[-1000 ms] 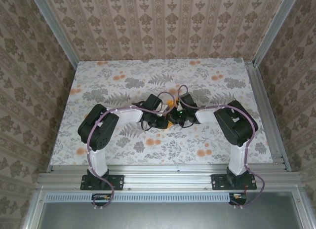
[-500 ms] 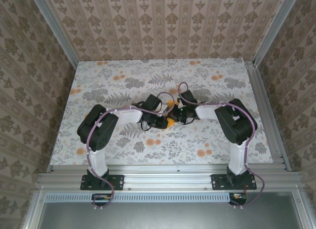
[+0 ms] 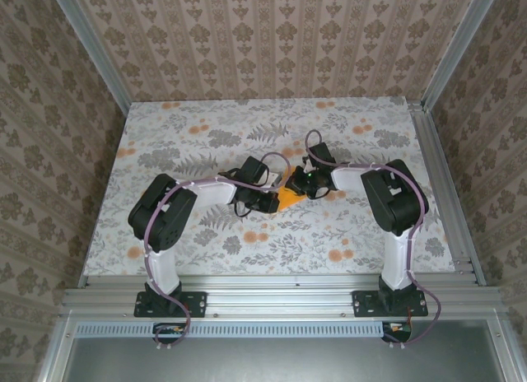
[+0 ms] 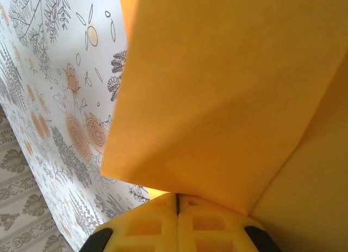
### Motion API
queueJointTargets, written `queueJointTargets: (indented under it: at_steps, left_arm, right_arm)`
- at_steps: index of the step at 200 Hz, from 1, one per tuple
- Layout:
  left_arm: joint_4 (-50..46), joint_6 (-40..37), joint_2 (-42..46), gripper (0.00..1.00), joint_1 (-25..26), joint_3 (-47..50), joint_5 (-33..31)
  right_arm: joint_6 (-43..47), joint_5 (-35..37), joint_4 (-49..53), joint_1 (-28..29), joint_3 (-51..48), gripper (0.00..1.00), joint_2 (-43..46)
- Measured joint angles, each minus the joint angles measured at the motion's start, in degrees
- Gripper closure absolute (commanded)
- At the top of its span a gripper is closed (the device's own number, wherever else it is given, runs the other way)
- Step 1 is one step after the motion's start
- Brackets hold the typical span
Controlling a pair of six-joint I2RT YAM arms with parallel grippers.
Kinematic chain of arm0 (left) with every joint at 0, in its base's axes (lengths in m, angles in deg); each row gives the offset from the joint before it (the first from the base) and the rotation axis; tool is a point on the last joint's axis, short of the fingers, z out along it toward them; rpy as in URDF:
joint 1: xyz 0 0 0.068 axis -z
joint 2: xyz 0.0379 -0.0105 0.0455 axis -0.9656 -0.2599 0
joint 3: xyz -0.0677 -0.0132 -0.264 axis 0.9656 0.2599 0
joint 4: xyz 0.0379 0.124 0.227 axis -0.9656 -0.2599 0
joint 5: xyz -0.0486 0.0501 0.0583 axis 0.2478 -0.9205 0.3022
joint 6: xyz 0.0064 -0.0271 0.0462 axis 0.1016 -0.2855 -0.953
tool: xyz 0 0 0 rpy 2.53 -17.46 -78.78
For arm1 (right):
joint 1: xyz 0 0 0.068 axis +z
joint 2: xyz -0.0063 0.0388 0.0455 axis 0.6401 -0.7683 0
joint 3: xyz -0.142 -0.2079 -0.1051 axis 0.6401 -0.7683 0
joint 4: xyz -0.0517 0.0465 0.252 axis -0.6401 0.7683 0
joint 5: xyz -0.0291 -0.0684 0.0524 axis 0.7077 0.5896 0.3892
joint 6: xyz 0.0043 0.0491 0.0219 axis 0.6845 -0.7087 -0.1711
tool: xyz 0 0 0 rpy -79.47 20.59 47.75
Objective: Fold a paper plane with a square sheet of paper (pick it up from the middle)
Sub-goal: Fourth fold the wing at the center of the table.
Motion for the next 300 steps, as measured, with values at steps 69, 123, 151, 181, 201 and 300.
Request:
queueJointTargets:
  at_steps: [69, 123, 151, 181, 201, 300]
  left_arm:
    - [0.57, -0.57, -0.02, 0.95, -0.11, 0.0, -0.63]
    - [0.5, -1.25, -0.02, 0.95, -0.13, 0.0, -0.61]
    - [0.37, -1.49, -0.02, 0.95, -0.31, 0.0, -0.39]
    - [0.33, -1.64, -0.02, 0.95, -0.31, 0.0, -0.39]
    - [0.31, -1.66, -0.02, 0.95, -0.31, 0.0, -0.39]
    - [-0.92, -2.1, -0.02, 0.95, -0.46, -0.04, 0.52]
  right_arm:
    - [0.17, -1.53, 1.29, -0.7, 3.08, 0.93, -2.12]
    - [0.2, -1.14, 1.38, -3.32, 4.83, 0.92, -3.19]
    - [0.22, -0.7, 1.31, -5.53, 6.84, 0.92, -4.59]
    - [0.39, -1.49, 2.08, -5.9, 8.17, 0.92, -5.49]
    - [0.42, -1.73, 2.36, -6.14, 9.33, 0.92, -6.23]
    - [2.47, 0.15, 2.27, -10.86, 14.29, 0.93, -9.25]
